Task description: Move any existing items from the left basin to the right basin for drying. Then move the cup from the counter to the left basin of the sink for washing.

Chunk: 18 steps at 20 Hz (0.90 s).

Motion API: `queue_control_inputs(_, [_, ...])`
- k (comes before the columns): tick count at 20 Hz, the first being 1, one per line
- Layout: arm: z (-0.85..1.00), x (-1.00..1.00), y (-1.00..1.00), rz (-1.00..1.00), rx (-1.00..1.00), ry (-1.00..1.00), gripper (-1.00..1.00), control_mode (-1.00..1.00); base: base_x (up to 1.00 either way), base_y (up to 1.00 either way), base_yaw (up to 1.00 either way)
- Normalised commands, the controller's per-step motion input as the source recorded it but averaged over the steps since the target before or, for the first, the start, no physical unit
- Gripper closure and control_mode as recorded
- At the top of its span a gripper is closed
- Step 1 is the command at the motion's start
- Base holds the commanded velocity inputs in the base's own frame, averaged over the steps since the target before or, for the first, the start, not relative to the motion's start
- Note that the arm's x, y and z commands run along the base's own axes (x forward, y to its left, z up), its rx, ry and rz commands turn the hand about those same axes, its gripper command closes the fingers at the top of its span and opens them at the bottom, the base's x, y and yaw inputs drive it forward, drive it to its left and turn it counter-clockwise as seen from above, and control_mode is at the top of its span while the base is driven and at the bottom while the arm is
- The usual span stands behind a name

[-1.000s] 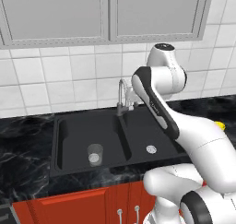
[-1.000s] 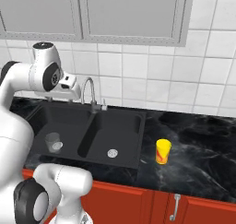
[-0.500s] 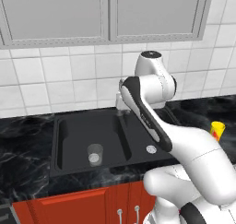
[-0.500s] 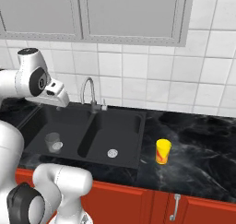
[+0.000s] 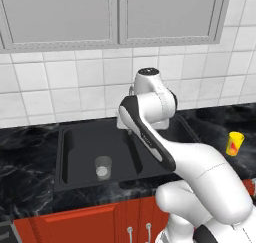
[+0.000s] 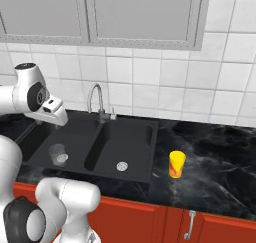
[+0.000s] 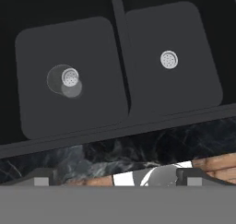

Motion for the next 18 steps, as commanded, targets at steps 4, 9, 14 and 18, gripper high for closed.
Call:
queue_control_inputs(4, [-0.36,0.0,0.23,-0.07,0.0,0.09,-1.0,-1.0,0.0,0.0,0.0])
queue_control_inputs(9, [-0.35,0.0,0.17,-0.07,0.0,0.05,-1.0,-1.0,0.0,0.0,0.0])
queue_control_inputs(14, [-0.31,0.11,0.17,-0.07,0.0,0.02,-1.0,-1.0,0.0,0.0,0.0])
queue_control_inputs(18, [-0.25,0.19,0.15,-0.06,0.0,0.0,-1.0,-1.0,0.0,0.0,0.0])
